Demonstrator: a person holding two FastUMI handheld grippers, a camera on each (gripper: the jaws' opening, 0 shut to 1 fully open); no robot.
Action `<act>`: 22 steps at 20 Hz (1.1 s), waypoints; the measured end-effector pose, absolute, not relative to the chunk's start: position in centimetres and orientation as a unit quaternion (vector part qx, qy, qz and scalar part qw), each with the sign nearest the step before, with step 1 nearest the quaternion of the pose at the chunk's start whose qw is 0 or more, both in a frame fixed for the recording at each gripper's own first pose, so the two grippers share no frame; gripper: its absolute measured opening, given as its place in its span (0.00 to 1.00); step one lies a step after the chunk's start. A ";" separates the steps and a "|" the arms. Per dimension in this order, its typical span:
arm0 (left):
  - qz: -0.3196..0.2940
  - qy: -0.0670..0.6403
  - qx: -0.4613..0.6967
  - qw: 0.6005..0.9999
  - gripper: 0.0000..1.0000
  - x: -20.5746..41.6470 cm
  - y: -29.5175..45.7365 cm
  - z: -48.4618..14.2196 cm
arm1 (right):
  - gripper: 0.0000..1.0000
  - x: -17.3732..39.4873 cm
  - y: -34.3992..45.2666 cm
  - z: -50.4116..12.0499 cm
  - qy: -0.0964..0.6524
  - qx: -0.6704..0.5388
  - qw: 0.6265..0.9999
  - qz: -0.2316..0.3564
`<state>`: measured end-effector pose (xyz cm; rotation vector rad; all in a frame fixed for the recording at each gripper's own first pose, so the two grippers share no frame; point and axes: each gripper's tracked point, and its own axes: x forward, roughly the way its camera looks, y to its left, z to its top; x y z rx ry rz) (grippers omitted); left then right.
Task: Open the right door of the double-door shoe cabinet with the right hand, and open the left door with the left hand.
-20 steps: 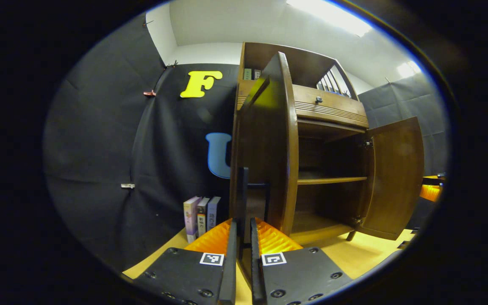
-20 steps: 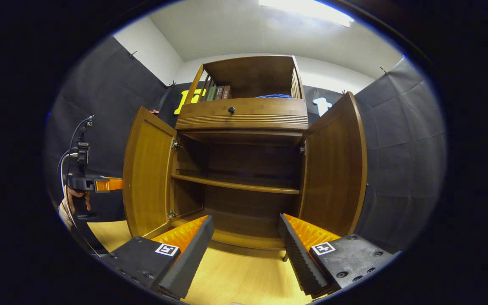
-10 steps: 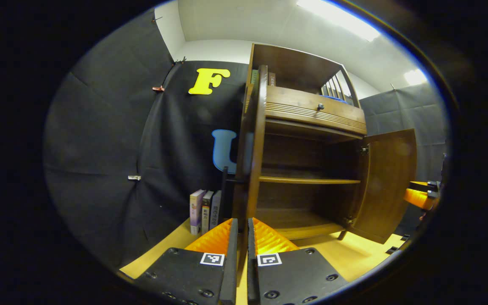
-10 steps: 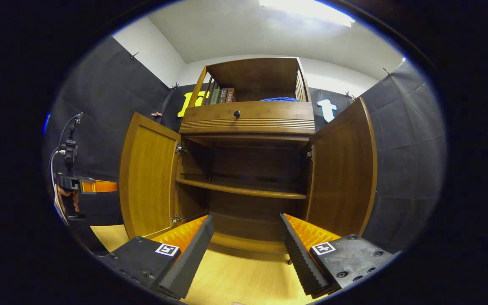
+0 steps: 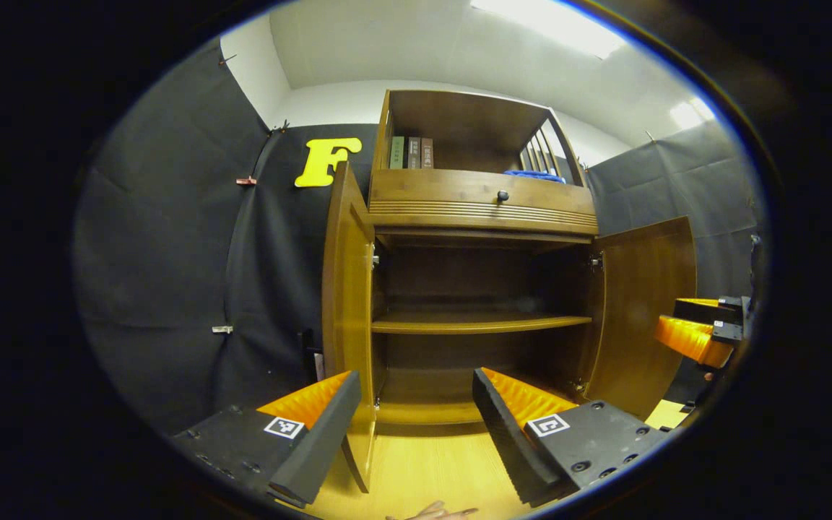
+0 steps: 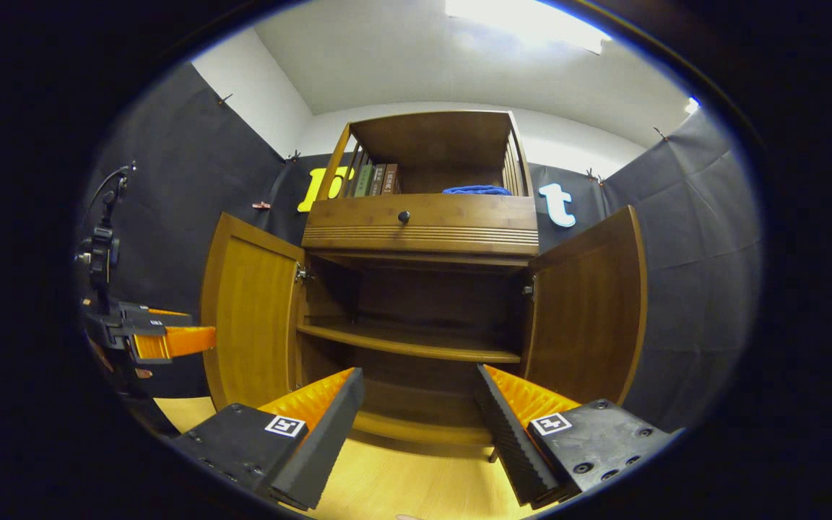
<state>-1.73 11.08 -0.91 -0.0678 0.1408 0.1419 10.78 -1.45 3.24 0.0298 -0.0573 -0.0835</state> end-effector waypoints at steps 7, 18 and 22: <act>0.049 0.081 -0.041 0.995 0.96 0.2 7.2 -0.2 | 0.97 11.4 -0.8 4.4 -0.038 0.010 0.999 -0.035; 0.034 0.092 -0.041 0.994 0.96 1.3 4.6 0.0 | 0.97 11.5 -1.4 3.1 -0.014 0.018 0.999 -0.034; 0.031 0.084 -0.037 0.995 0.96 1.5 4.1 0.4 | 0.97 11.3 -1.7 3.3 -0.020 0.014 0.999 -0.035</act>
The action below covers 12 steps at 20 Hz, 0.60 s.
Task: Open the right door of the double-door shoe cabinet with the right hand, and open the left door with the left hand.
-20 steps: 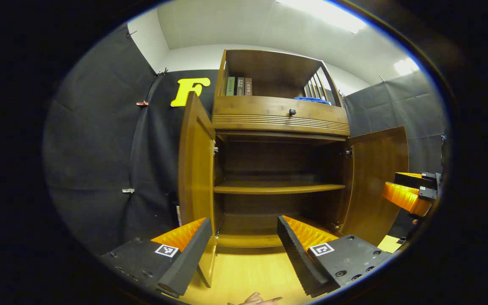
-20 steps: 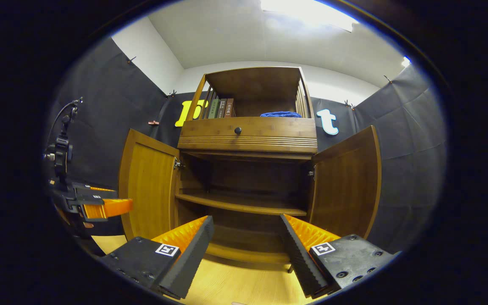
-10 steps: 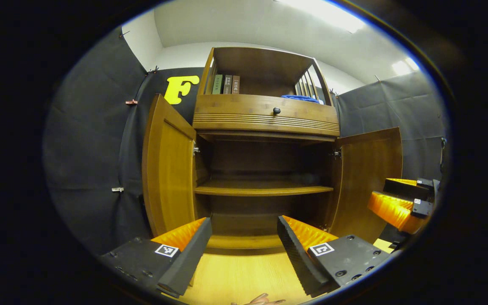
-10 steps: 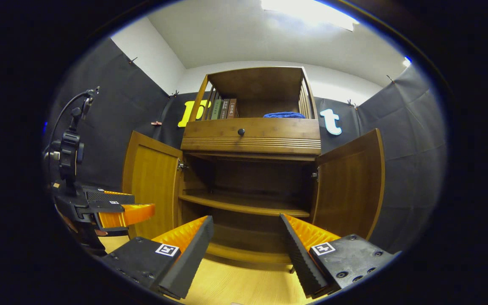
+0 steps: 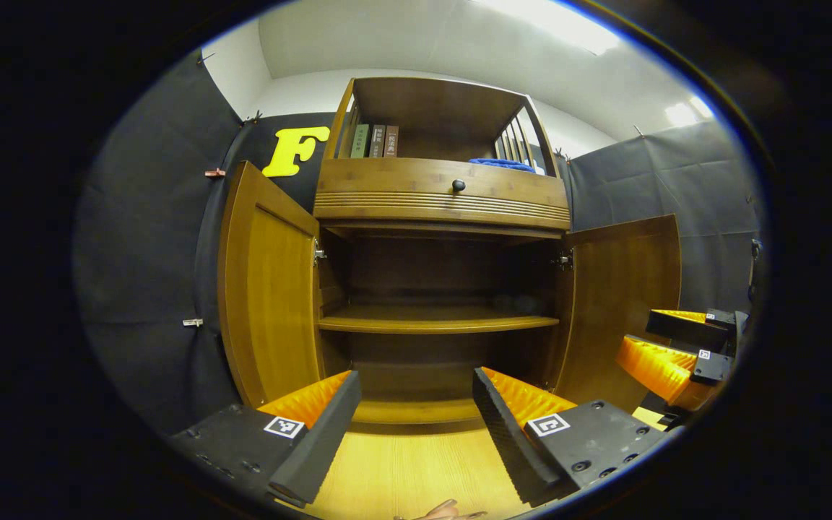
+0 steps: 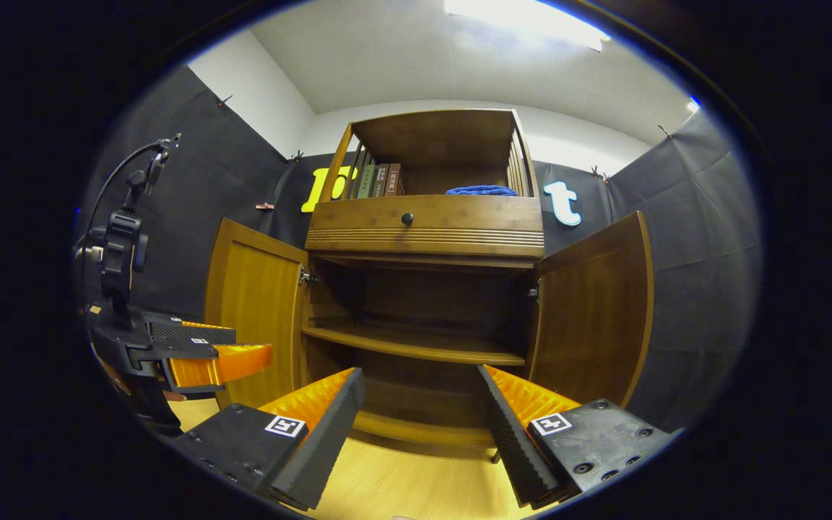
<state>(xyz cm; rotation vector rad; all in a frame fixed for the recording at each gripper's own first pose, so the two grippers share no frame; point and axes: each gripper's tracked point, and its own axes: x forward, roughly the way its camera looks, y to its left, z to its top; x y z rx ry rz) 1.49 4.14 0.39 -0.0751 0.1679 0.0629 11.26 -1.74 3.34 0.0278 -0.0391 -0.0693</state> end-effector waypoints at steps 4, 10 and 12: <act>0.025 0.083 -0.034 0.996 0.96 1.4 3.6 0.3 | 0.97 11.2 -1.6 3.3 -0.018 0.018 0.999 -0.031; 0.020 0.084 -0.048 0.995 0.96 1.1 3.7 0.2 | 0.97 11.2 -1.1 3.1 -0.014 0.015 0.999 -0.028; 0.021 0.083 -0.044 0.995 0.96 1.0 3.9 0.3 | 0.97 11.1 -1.1 3.2 -0.015 0.013 0.999 -0.029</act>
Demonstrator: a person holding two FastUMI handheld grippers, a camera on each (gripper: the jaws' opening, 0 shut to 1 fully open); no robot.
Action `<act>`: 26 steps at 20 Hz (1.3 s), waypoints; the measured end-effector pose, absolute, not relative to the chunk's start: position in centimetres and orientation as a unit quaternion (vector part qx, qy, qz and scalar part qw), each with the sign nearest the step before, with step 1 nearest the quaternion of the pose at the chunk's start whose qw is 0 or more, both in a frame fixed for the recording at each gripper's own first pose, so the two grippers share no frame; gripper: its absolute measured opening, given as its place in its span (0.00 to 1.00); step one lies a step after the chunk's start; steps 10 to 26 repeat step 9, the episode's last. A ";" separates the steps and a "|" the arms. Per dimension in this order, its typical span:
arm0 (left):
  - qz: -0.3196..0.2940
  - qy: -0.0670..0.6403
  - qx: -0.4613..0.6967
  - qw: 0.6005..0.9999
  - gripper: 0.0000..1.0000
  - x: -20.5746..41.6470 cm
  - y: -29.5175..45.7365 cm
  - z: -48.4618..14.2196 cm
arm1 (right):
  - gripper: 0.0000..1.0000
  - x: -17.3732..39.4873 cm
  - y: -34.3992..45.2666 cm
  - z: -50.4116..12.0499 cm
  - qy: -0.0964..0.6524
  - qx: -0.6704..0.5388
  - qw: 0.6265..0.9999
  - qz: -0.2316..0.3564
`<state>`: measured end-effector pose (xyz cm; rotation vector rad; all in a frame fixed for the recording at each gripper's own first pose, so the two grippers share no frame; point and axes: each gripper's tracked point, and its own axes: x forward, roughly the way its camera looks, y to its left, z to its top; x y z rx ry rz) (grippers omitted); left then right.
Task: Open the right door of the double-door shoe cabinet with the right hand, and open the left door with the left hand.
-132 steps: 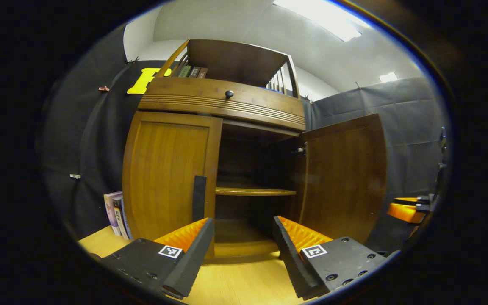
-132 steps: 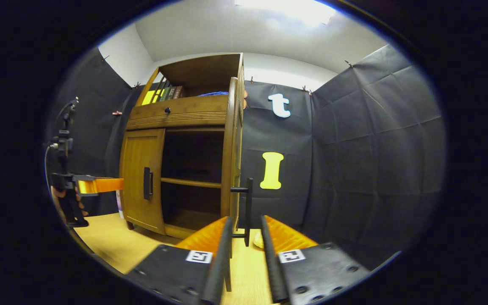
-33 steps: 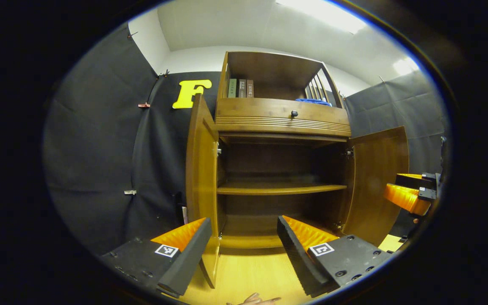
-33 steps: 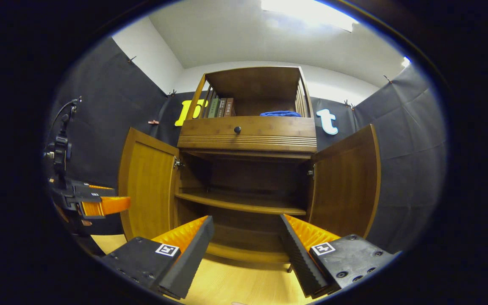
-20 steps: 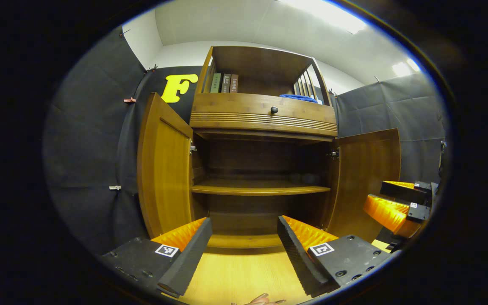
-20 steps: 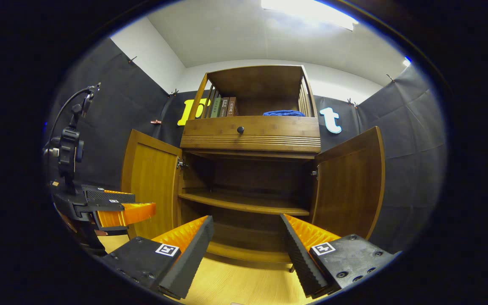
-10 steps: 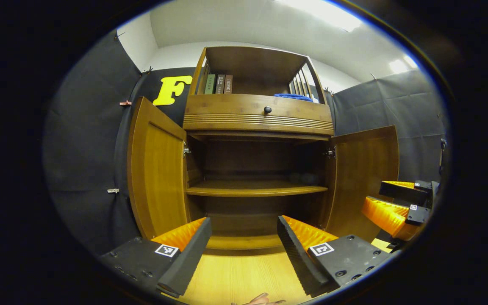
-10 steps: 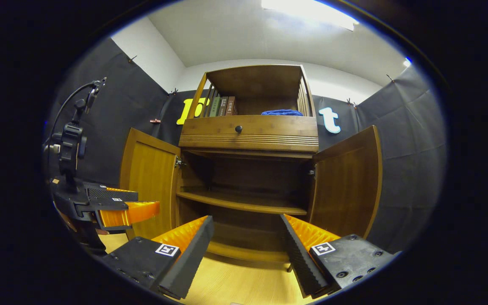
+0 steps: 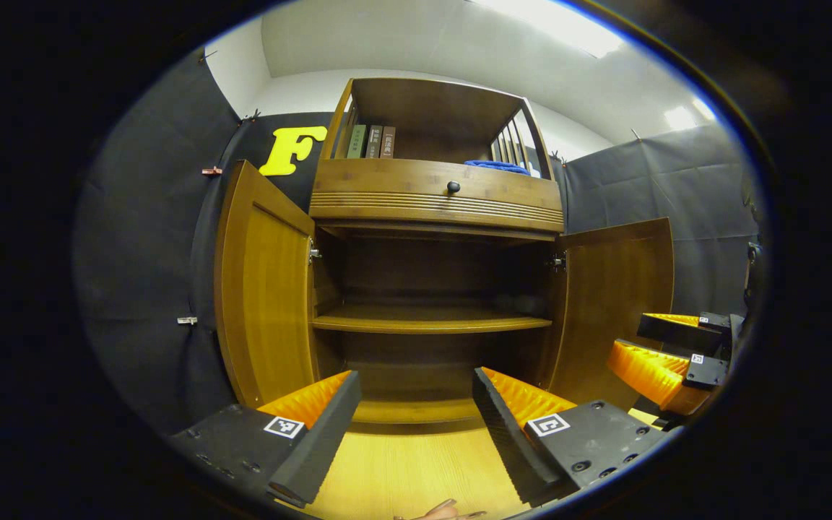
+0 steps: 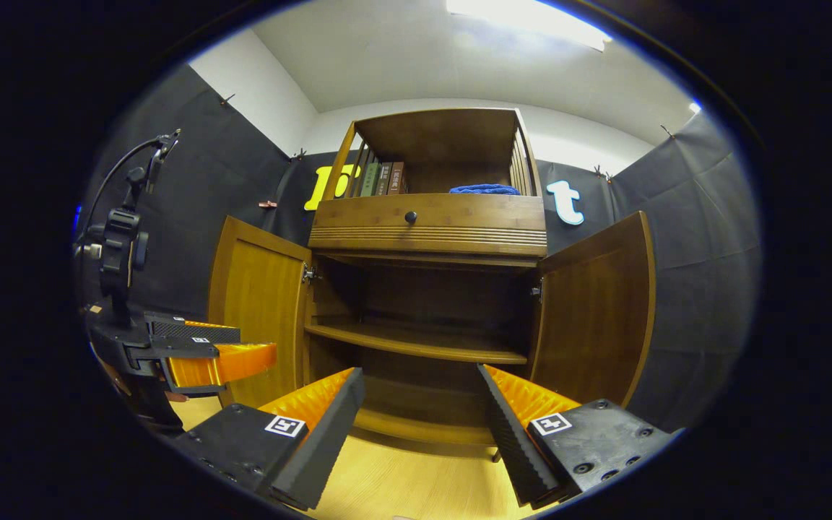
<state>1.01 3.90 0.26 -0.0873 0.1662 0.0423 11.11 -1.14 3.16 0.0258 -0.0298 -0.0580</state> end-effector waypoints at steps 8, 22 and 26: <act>0.009 0.074 -0.046 0.996 0.96 0.6 3.5 0.7 | 0.97 10.9 -0.8 3.3 -0.017 0.009 0.999 -0.029; 0.010 0.071 -0.043 0.997 0.96 0.7 3.6 0.8 | 0.97 10.9 -0.9 3.3 -0.017 0.010 0.999 -0.029; 0.010 0.071 -0.043 0.997 0.96 0.7 3.6 0.8 | 0.97 10.9 -0.9 3.3 -0.017 0.010 0.999 -0.029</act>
